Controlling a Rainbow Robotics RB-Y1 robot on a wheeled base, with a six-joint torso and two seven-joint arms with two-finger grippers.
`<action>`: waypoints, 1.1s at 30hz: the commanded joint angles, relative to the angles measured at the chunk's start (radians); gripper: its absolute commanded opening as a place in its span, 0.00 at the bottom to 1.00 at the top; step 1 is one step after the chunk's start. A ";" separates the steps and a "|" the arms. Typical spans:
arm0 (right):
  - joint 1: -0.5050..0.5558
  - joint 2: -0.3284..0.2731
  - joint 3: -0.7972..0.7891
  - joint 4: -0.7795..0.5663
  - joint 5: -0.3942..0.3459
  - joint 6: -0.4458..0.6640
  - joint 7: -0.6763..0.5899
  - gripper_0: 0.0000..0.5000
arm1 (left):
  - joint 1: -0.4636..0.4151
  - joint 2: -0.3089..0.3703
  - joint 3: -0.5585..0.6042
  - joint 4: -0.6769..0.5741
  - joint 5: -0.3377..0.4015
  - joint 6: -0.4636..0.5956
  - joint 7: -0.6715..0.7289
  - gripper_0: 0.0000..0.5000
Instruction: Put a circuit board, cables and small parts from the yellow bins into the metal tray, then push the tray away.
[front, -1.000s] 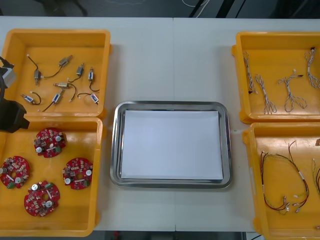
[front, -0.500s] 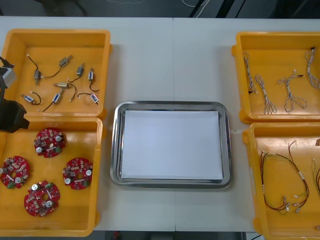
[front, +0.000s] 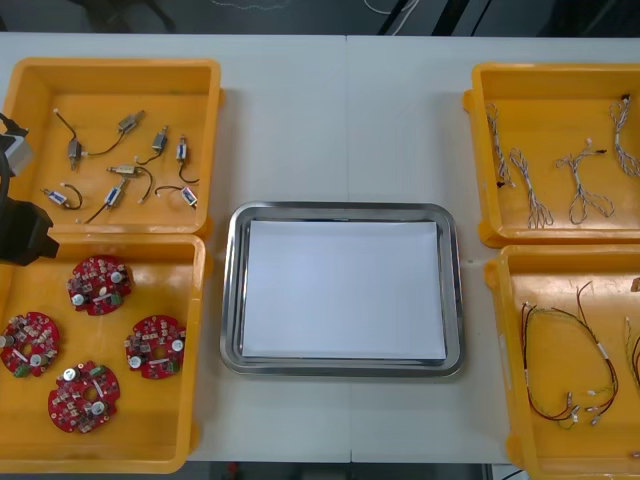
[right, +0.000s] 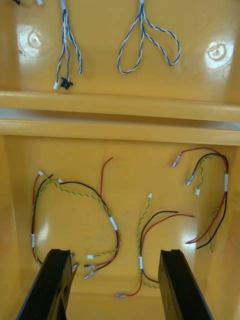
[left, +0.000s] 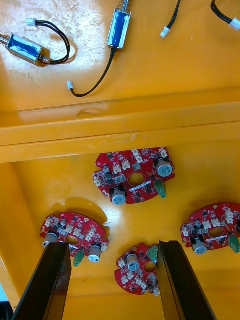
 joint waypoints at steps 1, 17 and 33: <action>0.009 -0.043 0.013 -0.011 -0.008 0.001 -0.018 1.00 | 0.014 0.042 0.027 -0.030 -0.001 0.004 0.024 1.00; 0.025 -0.054 -0.005 -0.034 0.018 -0.042 -0.015 1.00 | 0.028 0.008 0.016 -0.017 0.005 0.004 0.026 1.00; 0.173 -0.054 0.124 -0.034 0.076 -0.197 0.032 1.00 | 0.089 0.053 0.016 -0.068 0.090 0.000 -0.027 1.00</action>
